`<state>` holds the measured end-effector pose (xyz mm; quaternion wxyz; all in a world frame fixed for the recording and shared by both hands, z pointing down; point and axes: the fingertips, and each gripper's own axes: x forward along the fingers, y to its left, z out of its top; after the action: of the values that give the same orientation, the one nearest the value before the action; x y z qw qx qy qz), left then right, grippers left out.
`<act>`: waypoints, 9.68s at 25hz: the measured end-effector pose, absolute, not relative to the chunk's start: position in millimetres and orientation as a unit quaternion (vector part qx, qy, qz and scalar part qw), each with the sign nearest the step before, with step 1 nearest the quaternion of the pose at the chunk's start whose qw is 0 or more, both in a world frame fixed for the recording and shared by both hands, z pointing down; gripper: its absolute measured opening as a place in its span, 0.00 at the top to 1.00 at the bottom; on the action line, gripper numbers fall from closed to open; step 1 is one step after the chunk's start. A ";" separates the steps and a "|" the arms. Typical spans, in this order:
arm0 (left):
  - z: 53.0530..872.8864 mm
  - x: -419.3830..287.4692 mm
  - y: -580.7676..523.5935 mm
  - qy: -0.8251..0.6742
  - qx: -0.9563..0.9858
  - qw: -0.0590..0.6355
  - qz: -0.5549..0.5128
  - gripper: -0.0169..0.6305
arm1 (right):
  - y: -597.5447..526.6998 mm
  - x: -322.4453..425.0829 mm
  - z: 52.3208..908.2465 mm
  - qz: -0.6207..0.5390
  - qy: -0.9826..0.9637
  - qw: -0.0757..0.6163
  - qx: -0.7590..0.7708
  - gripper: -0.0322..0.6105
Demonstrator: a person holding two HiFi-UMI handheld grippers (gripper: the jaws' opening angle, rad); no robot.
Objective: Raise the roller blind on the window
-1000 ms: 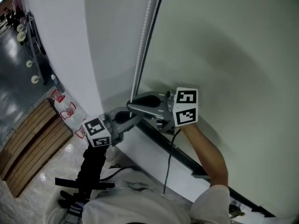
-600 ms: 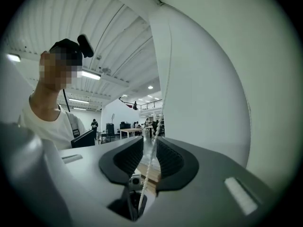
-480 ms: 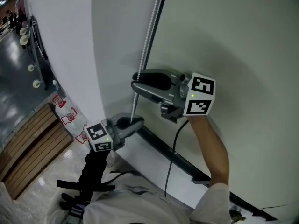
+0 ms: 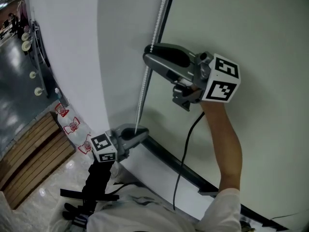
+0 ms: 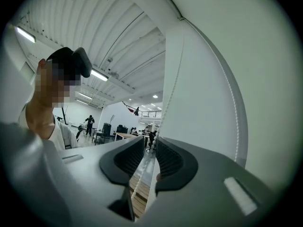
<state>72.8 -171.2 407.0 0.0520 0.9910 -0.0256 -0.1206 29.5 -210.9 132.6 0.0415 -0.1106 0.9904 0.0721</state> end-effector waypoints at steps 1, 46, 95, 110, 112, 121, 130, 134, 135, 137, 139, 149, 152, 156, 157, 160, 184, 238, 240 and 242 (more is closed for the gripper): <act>397.2 75.4 -173.6 -0.027 0.991 0.054 -0.121 0.98 | -214.6 32.2 116.7 0.074 0.990 0.042 -0.111 0.82; 386.0 86.4 -172.4 -0.018 0.992 0.061 -0.111 0.98 | -209.8 36.2 70.7 0.049 0.994 0.034 -0.093 0.95; 403.0 82.1 -172.9 -0.026 0.993 0.064 -0.099 0.98 | -216.9 38.3 183.7 0.020 0.991 0.050 -0.119 0.66; 404.4 80.6 -174.5 -0.035 0.991 0.073 -0.107 0.98 | -221.2 39.4 64.6 0.103 0.985 0.083 -0.114 0.78; 403.5 80.4 -175.0 -0.036 0.991 0.073 -0.109 0.98 | -220.9 42.2 62.4 0.104 0.983 0.088 -0.120 0.89; 411.2 78.6 -173.7 -0.031 0.991 0.075 -0.110 0.98 | -215.8 45.1 71.8 0.054 0.989 0.075 -0.118 0.94; 427.8 76.5 -167.3 -0.019 0.991 0.078 -0.107 0.98 | -202.6 39.6 89.4 0.060 0.990 0.061 -0.116 0.94; 434.6 72.9 -166.2 -0.018 0.991 0.076 -0.108 0.98 | -198.0 35.6 98.3 0.059 0.989 0.068 -0.114 0.94; 432.3 73.2 -166.4 -0.018 0.991 0.077 -0.110 0.98 | -198.0 35.1 98.1 0.060 0.989 0.067 -0.115 0.94; 424.6 75.9 -167.5 -0.017 0.990 0.079 -0.113 0.98 | -200.2 34.3 100.5 0.060 0.990 0.053 -0.116 0.94; 415.6 80.3 -169.4 -0.018 0.990 0.079 -0.114 0.98 | -204.5 34.4 108.5 0.055 0.991 0.035 -0.116 0.94; 386.1 88.7 -178.5 -0.024 0.989 0.090 -0.116 0.98 | -216.2 42.8 169.2 -0.001 0.992 -0.010 -0.122 0.94; 401.6 84.5 -171.6 -0.020 0.990 0.085 -0.113 0.98 | -207.7 37.2 213.9 -0.022 0.992 -0.013 -0.121 0.94; 403.9 82.8 -172.6 -0.020 0.990 0.084 -0.112 0.98 | -204.7 36.9 246.0 -0.043 0.992 -0.013 -0.120 0.94; 403.5 82.9 -173.0 -0.020 0.990 0.084 -0.111 0.98 | -204.5 38.2 250.5 -0.047 0.992 -0.011 -0.121 0.94; 402.8 83.0 -174.1 -0.019 0.990 0.081 -0.110 0.98 | -204.5 39.7 266.6 -0.055 0.991 -0.017 -0.123 0.94; 413.6 83.9 -171.5 -0.014 0.993 0.080 -0.081 0.98 | -201.2 37.2 349.2 -0.079 0.988 -0.040 -0.129 0.94; 429.7 94.6 -148.7 0.032 0.994 0.081 -0.059 0.98 | -224.5 57.8 54.7 0.074 0.980 0.106 -0.153 0.93; 428.1 95.3 -150.2 0.033 0.994 0.082 -0.059 0.98 | -221.8 56.4 53.6 0.070 0.981 0.110 -0.146 0.93; 425.6 96.2 -151.5 0.033 0.994 0.083 -0.060 0.98 | -221.2 56.3 52.8 0.071 0.980 0.112 -0.146 0.93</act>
<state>96.2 -151.5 425.6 0.0829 0.9942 0.0328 -0.0597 56.3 -221.2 52.8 0.1119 -0.1462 0.9804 0.0706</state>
